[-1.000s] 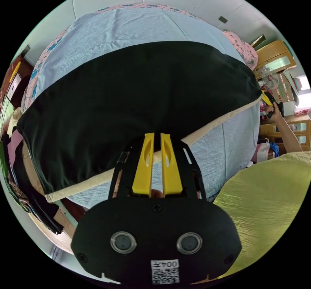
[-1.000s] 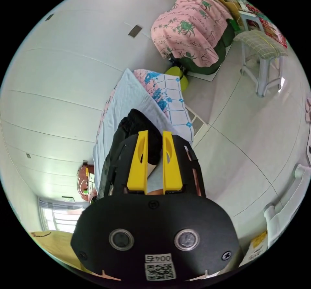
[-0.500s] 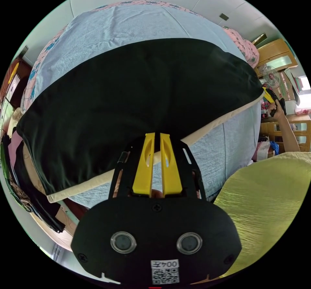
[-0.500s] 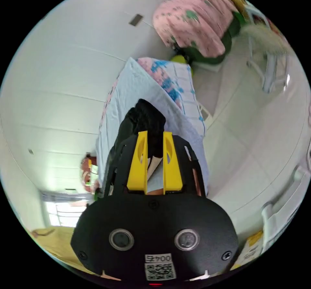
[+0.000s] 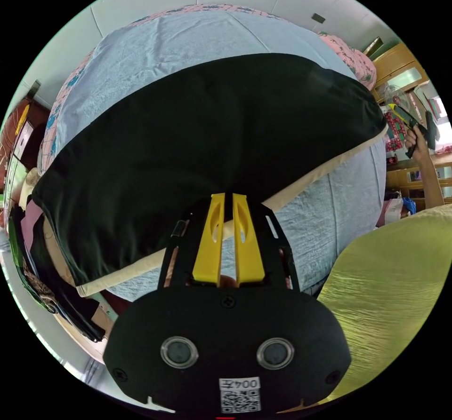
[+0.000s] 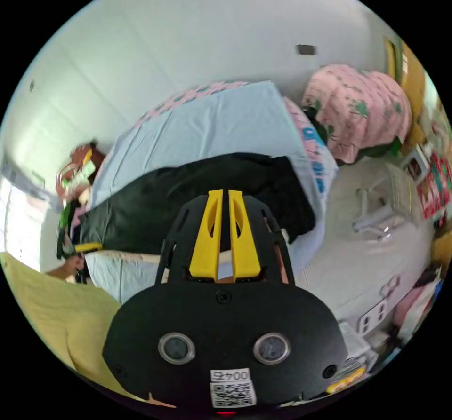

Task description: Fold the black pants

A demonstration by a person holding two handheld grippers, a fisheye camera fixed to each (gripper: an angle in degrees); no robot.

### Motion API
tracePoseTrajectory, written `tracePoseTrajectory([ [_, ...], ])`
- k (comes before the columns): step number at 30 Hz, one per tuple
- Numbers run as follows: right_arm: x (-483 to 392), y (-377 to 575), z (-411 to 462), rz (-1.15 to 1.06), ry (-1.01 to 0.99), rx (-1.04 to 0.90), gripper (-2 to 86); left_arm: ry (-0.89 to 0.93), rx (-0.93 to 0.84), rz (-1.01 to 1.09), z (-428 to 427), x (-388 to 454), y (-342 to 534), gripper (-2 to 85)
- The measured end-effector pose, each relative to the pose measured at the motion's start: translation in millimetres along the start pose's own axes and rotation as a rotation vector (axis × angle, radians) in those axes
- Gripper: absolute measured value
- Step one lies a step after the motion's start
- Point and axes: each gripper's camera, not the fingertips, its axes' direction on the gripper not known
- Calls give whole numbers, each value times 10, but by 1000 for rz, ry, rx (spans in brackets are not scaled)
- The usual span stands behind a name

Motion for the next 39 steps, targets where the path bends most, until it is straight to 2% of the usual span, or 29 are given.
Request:
tracePoseTrajectory([
  [3,-712,86,412,-208,85,-121,-3,-14,-10,12,33,25,35,28],
  [8,-1400,444,1000,-420,203,-224,-3,-36,7,35,29,80,108,36],
  [11,-1635,682,1146,-478,190,-154,6,-39,100,53,-115,146,68,51],
  [13,-1698,769,1244,-463,131,-151,29,-50,158,91,-197,213,-54,68],
  [16,-1725,913,1607,-457,88,-286,60,-15,218,219,-264,383,-451,94],
  [20,-1686,1124,1737,-480,115,-210,63,-51,251,404,-238,750,-1183,102],
  [27,-1507,1121,1859,-436,79,-205,59,-30,124,545,235,1169,-2202,114],
  [29,-1450,1130,1878,-415,68,-193,55,-42,101,559,335,1210,-2303,111],
  [34,-1334,1126,1922,-384,74,-172,39,55,12,554,550,1176,-2355,65],
  [37,-1263,1059,1929,-347,87,-187,33,59,50,530,574,1144,-2224,47],
  [39,-1181,960,1826,-278,81,-131,35,66,92,501,574,1120,-2105,45],
])
